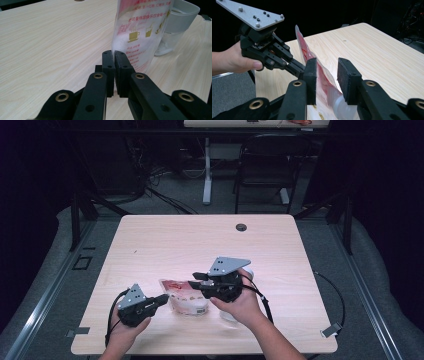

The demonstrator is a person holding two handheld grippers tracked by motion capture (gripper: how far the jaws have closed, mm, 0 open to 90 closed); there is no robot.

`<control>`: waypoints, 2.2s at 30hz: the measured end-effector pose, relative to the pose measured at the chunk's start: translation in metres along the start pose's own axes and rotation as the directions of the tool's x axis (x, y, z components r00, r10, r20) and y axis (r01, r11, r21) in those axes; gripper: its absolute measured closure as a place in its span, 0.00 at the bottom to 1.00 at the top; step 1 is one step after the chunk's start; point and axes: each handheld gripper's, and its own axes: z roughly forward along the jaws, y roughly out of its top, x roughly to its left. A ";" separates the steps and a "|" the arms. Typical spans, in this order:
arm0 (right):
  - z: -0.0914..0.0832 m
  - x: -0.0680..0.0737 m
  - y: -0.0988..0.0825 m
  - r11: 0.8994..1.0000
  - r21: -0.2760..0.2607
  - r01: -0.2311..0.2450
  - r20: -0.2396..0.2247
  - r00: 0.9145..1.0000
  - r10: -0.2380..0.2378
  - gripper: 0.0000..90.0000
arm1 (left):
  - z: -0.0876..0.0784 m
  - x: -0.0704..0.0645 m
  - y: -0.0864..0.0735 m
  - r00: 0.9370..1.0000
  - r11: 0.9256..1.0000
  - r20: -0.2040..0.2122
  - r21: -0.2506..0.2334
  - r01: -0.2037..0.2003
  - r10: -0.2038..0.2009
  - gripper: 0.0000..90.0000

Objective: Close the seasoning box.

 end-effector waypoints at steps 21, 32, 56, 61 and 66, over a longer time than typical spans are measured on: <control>0.005 0.001 -0.001 1.000 0.009 0.008 -0.006 1.000 -0.008 0.77 | -0.002 -0.001 0.003 1.000 1.000 -0.003 0.002 -0.006 0.006 1.00; 0.003 0.001 -0.002 1.000 0.014 0.013 -0.007 1.000 -0.013 0.77 | -0.003 -0.004 0.006 1.000 1.000 -0.008 -0.009 -0.013 0.013 1.00; 0.000 0.002 -0.005 0.999 0.034 0.031 -0.022 0.999 -0.030 0.78 | -0.004 -0.011 0.011 0.999 0.999 -0.003 -0.013 -0.033 0.033 1.00; 0.001 0.003 -0.005 0.998 0.043 0.039 -0.031 0.999 -0.037 0.81 | -0.004 -0.013 0.012 0.999 0.999 -0.002 -0.013 -0.041 0.041 1.00; 0.001 0.005 -0.006 0.997 0.051 0.061 -0.024 0.998 -0.060 0.84 | -0.004 -0.014 0.013 0.999 0.999 -0.005 -0.016 -0.044 0.044 1.00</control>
